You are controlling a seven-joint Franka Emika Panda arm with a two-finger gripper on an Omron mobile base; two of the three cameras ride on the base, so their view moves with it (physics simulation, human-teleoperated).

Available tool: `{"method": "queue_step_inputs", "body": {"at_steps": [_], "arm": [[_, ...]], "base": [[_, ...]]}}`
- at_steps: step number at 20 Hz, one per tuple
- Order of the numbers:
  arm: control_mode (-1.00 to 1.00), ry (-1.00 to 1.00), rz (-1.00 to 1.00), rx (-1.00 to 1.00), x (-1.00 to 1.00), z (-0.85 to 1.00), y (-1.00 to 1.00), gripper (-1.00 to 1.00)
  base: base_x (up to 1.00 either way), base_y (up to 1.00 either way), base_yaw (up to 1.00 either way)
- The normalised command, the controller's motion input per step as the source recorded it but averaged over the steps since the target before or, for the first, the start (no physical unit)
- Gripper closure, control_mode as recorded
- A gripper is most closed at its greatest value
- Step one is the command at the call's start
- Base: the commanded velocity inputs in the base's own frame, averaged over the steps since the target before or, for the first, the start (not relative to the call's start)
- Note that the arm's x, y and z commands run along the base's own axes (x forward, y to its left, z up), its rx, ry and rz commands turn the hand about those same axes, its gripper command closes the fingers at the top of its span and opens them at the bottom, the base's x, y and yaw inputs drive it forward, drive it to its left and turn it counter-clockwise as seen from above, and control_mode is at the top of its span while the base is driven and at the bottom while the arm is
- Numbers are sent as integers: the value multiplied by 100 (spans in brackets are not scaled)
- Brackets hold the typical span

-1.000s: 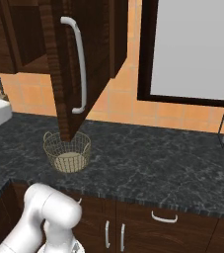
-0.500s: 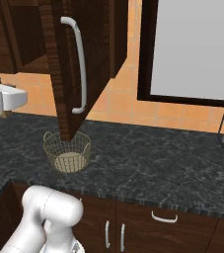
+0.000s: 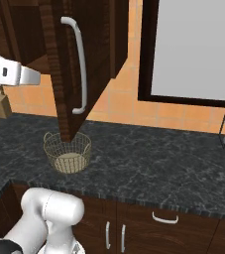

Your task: Open the cabinet, pick up the bread from the cabinet and place it in the basket. Then move the basket to the dining counter.

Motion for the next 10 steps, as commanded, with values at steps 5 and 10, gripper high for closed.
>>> {"method": "queue_step_inputs", "body": {"at_steps": [5, 10], "arm": [[-100, 8, 0, 0, 33, 3, -12, -100], [-100, -12, 3, 0, 15, -23, -31, -100]], "base": [[0, 0, 0], [0, 0, 0]]}}
